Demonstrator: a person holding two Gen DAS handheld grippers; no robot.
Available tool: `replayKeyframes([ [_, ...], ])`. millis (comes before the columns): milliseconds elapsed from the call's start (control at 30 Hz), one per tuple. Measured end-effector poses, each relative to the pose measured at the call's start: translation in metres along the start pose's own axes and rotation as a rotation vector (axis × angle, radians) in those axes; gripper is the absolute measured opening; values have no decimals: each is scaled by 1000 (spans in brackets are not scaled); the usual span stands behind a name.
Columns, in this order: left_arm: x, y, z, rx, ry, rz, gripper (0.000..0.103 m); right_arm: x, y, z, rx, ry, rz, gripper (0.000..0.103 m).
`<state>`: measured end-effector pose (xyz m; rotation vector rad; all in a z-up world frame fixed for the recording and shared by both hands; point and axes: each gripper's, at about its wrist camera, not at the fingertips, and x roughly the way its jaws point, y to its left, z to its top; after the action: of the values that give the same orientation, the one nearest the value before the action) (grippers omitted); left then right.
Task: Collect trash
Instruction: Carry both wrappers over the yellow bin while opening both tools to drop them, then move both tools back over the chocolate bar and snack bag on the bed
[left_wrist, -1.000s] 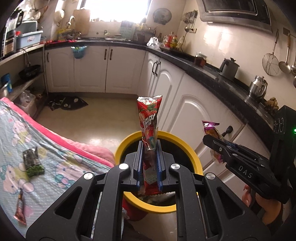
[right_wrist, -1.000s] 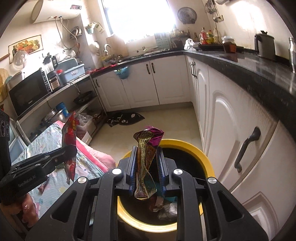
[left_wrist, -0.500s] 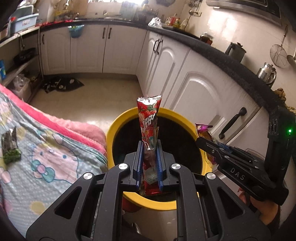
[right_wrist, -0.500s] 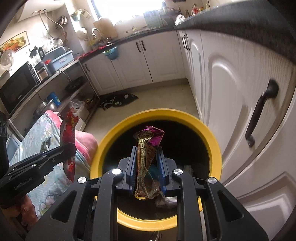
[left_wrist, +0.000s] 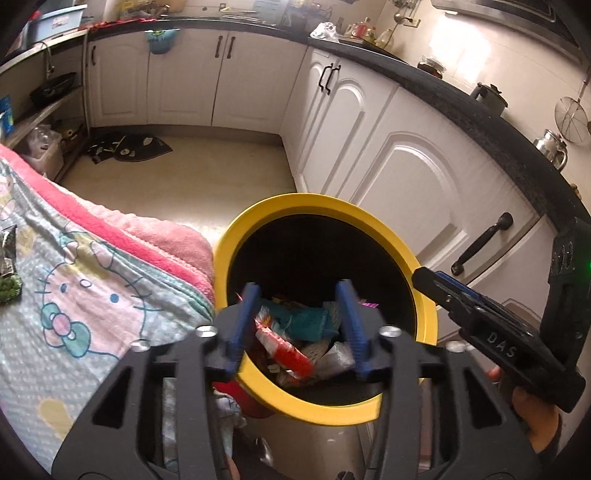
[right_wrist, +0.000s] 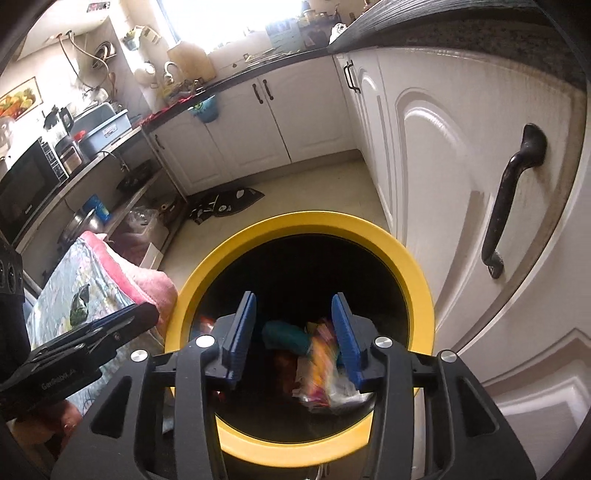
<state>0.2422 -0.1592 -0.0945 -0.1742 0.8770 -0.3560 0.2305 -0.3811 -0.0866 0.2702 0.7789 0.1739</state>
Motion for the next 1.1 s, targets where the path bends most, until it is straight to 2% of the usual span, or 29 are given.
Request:
replayKeyframes([
  [33, -2, 2, 0, -3, -3, 6, 48, -1, 0, 0, 3, -4, -3, 50],
  [100, -8, 6, -1, -9, -13, 17, 56, -3, 1, 0, 7, -11, -3, 53],
  [167, -15, 10, -1, -10, -26, 35, 72, -7, 4, 1, 4, -20, -2, 58],
  [233, -24, 14, -1, -5, -42, 60, 83, -12, 6, 1, 7, -39, 0, 66],
  [300, -37, 19, -1, 3, -70, 90, 92, -17, 11, 3, -1, -57, 13, 68],
  [433, -64, 31, -1, 12, -123, 149, 92, -29, 31, 6, -50, -94, 41, 75],
  [733, -123, 67, -10, -3, -221, 268, 92, -51, 90, 10, -165, -136, 142, 77],
  [867, -144, 87, -16, -38, -239, 304, 92, -57, 119, 8, -228, -141, 186, 82],
  [1100, -172, 126, -32, -91, -239, 370, 92, -54, 162, 6, -310, -117, 257, 83],
])
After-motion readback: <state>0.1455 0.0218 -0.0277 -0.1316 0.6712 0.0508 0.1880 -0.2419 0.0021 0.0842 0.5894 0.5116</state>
